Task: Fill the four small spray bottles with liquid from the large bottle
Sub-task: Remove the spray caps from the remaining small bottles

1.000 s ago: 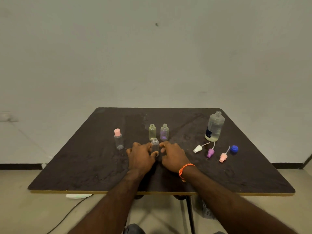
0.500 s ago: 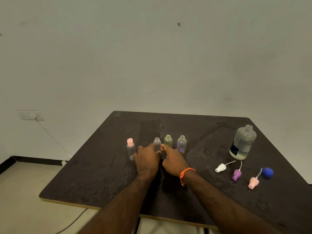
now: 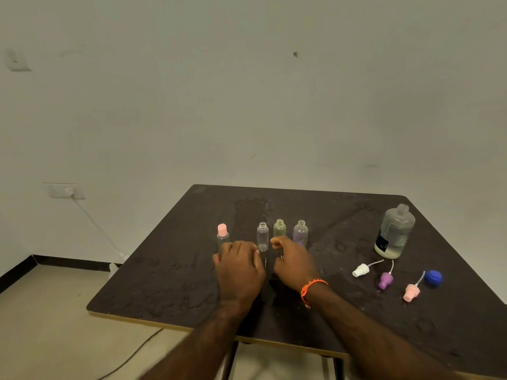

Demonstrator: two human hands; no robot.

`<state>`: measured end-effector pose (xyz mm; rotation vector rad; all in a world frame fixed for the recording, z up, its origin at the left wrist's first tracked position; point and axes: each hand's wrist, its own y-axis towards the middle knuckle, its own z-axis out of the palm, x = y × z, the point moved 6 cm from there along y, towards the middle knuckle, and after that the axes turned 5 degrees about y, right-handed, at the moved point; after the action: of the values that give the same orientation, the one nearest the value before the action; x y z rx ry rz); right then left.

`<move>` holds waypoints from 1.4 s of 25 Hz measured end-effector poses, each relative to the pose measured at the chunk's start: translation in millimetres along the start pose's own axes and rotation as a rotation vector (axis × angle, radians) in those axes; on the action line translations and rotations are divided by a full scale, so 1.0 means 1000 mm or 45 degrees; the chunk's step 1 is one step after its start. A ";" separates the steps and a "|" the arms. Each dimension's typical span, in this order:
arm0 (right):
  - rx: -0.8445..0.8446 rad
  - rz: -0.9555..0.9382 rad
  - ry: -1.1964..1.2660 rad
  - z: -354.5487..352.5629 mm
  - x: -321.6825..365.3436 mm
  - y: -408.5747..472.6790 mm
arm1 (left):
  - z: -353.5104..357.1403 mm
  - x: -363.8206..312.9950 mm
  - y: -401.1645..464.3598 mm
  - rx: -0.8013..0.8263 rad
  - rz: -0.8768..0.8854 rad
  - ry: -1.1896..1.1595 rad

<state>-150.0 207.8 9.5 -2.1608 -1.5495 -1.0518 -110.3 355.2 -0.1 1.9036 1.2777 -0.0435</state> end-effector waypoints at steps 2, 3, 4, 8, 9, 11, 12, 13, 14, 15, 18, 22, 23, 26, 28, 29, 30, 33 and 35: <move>0.024 -0.083 -0.143 0.002 0.008 -0.007 | -0.018 0.027 0.009 -0.133 -0.105 -0.010; 0.049 -0.124 -0.210 0.005 0.013 -0.008 | -0.021 0.043 0.018 -0.124 -0.205 -0.015; 0.068 -0.152 -0.248 0.009 0.017 -0.009 | -0.018 0.060 0.028 -0.051 -0.322 -0.016; 0.113 -0.210 -0.261 0.023 0.024 -0.006 | 0.010 0.106 0.057 0.385 -0.560 -0.064; 0.099 -0.227 -0.240 0.025 0.025 -0.005 | 0.016 0.110 0.060 0.431 -0.555 -0.097; 0.047 -0.267 -0.179 0.025 0.030 -0.004 | 0.022 0.113 0.061 0.454 -0.504 -0.166; 0.019 -0.289 -0.155 0.024 0.032 -0.004 | 0.023 0.111 0.059 0.460 -0.468 -0.185; -0.008 -0.306 -0.133 0.024 0.034 -0.005 | 0.024 0.106 0.056 0.475 -0.432 -0.211; -0.036 -0.310 -0.099 0.023 0.036 -0.007 | 0.025 0.099 0.051 0.505 -0.376 -0.256; -0.067 -0.297 -0.060 0.021 0.036 -0.010 | 0.028 0.087 0.045 0.554 -0.281 -0.307; -0.195 -0.264 -0.009 0.006 0.030 -0.019 | 0.036 0.038 0.017 0.758 0.035 -0.455; -0.282 -0.235 -0.136 -0.030 0.009 -0.032 | 0.044 -0.010 -0.010 0.850 0.147 -0.559; -0.275 -0.234 -0.185 -0.038 0.004 -0.035 | 0.047 -0.019 -0.016 0.865 0.154 -0.579; -0.242 -0.219 -0.236 -0.054 -0.008 -0.042 | 0.051 -0.042 -0.025 0.836 0.183 -0.637; -0.200 -0.226 -0.260 -0.057 -0.014 -0.044 | 0.055 -0.050 -0.028 0.823 0.208 -0.614; -0.164 -0.240 -0.283 -0.057 -0.015 -0.043 | 0.057 -0.052 -0.028 0.832 0.213 -0.594; -0.115 -0.247 -0.293 -0.058 -0.015 -0.042 | 0.059 -0.052 -0.027 0.855 0.217 -0.583; 0.059 -0.227 -0.277 -0.062 -0.003 -0.040 | 0.066 -0.048 -0.027 0.902 0.235 -0.549; 0.103 -0.184 -0.287 -0.065 0.004 -0.036 | 0.067 -0.048 -0.028 0.898 0.243 -0.576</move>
<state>-207.7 185.6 50.9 -2.2016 -1.8384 -0.7915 -129.5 280.1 -39.8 2.4000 0.8134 -0.8727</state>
